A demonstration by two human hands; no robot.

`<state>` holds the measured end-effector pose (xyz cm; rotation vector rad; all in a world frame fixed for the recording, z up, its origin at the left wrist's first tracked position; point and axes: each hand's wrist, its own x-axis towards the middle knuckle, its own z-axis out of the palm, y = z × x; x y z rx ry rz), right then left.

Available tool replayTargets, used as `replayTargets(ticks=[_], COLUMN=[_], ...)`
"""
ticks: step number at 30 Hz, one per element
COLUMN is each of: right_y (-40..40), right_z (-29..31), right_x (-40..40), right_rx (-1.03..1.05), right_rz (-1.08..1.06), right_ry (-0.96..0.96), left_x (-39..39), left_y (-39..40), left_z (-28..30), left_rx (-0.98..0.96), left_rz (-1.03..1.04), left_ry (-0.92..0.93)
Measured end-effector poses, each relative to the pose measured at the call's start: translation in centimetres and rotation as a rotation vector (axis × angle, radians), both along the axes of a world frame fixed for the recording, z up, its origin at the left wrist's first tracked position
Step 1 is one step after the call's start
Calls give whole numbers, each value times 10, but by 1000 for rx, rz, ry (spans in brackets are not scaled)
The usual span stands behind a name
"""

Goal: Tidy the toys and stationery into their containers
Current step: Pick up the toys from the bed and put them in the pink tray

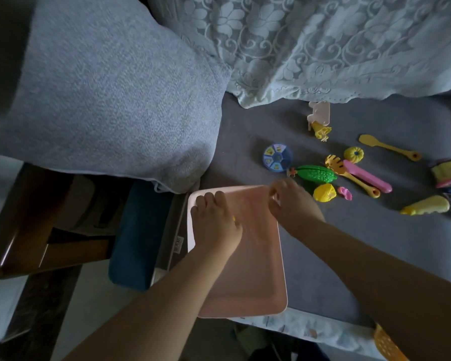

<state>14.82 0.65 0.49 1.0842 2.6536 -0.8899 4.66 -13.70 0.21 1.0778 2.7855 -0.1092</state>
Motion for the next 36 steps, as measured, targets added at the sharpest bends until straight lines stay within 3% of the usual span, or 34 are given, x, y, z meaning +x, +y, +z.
replayTargets(ticks=[5, 9, 13, 20, 27, 30, 36], right_y=[15, 27, 33, 55, 77, 82, 88], right_z=[-23, -45, -65, -77, -81, -83, -77], right_x=[-5, -8, -12, -12, 12, 24, 36], right_rx=[-26, -78, -77, -21, 0, 37, -8], right_rz=[-179, -36, 139, 219, 3, -120, -252], right_ry=[-38, -164, -172, -134, -108, -124, -127], left_x=[-1, -9, -23, -56, -58, -53, -47], left_y=[6, 28, 65, 139, 193, 199, 195], left_z=[-16, -20, -26, -47, -73, -73, -57], left_rx=[80, 220, 353, 190, -30, -115, -123], left_rz=[-77, -105, -97, -271, -307, -330, -283], left_ry=[-7, -52, -99, -212, -404, -398, -414])
